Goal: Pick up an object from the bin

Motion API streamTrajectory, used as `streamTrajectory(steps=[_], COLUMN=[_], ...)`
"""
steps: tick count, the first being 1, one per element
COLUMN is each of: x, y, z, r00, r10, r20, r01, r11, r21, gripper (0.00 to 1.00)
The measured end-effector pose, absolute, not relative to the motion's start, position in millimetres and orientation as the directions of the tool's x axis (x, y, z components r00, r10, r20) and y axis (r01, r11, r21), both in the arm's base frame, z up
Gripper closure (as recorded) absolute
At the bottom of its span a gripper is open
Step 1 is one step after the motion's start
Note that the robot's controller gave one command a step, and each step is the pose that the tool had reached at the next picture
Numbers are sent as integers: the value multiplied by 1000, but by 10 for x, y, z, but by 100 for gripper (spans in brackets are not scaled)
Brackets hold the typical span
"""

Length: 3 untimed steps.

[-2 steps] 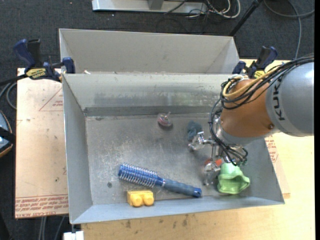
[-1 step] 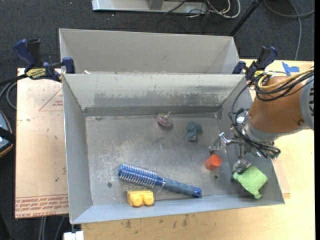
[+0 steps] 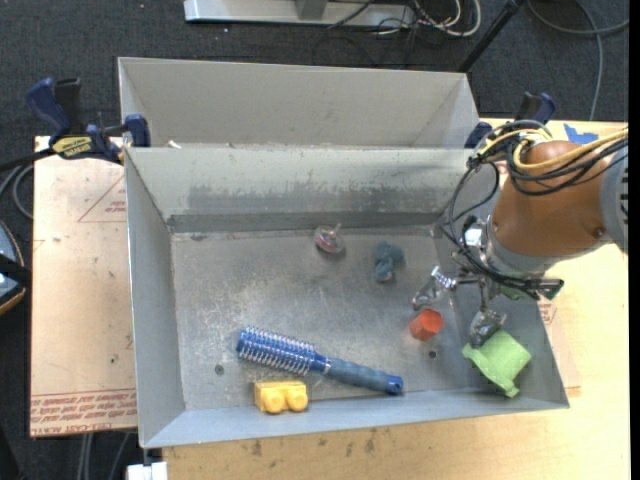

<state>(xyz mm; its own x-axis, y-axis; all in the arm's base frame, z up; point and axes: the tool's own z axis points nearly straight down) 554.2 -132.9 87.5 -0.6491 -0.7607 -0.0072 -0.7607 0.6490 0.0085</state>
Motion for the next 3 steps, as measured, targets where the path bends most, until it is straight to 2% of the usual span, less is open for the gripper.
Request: streamTrajectory(steps=[1,2,3], x=[5618,5629,5400], y=[-1166,-1252,-1254], z=[801,816,2090], r00=[-363,-366,-352], r10=[-932,-931,-936], r20=[-15,-5,-3], r01=[-932,-931,-936], r11=[363,366,352], r21=[9,-2,-9], gripper=[0,100,100])
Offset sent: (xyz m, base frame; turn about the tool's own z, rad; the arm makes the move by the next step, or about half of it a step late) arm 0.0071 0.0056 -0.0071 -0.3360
